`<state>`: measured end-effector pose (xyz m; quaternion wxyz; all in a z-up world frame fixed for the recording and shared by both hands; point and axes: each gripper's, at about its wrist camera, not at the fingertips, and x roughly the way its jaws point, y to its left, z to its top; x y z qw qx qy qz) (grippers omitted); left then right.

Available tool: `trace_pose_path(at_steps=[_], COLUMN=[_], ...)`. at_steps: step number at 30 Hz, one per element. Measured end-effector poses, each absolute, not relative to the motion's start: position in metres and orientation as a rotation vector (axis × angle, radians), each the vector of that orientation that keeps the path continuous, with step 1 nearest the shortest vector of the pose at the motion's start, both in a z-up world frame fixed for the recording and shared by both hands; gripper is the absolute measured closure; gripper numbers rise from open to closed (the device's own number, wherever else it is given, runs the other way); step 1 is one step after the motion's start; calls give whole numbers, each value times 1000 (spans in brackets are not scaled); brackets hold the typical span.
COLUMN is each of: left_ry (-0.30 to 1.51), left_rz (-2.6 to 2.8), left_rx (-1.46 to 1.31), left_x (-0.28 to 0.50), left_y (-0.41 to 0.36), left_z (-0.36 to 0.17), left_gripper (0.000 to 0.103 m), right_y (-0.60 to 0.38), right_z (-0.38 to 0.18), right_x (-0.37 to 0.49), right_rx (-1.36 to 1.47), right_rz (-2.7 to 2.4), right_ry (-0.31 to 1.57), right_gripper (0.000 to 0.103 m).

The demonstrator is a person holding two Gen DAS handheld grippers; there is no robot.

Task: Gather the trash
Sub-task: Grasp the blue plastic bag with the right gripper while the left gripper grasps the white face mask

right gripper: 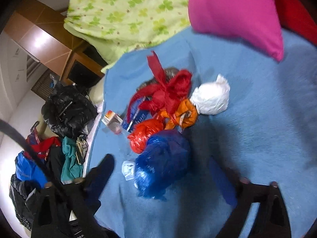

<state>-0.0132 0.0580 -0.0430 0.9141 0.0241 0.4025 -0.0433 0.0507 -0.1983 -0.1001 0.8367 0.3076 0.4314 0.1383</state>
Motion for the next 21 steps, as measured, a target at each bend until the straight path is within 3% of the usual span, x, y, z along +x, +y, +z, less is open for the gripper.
trace_pose_path(at_steps=[3, 6, 17, 21], left_ry=[832, 830, 919, 959], left_rz=[-155, -204, -273, -293], left_rx=[40, 41, 20, -7], left_x=[3, 16, 48, 54], left_y=[43, 29, 5, 0], left_z=[-47, -50, -74, -83], left_gripper=[0, 0, 1, 14], right_y=[-195, -193, -217, -224], right_z=[-114, -123, -104, -96], right_x=[58, 64, 45, 37], right_rx=[664, 672, 658, 631], right_rz=[310, 319, 311, 287], right_ry=[945, 975, 856, 827], right_gripper=[24, 39, 43, 43])
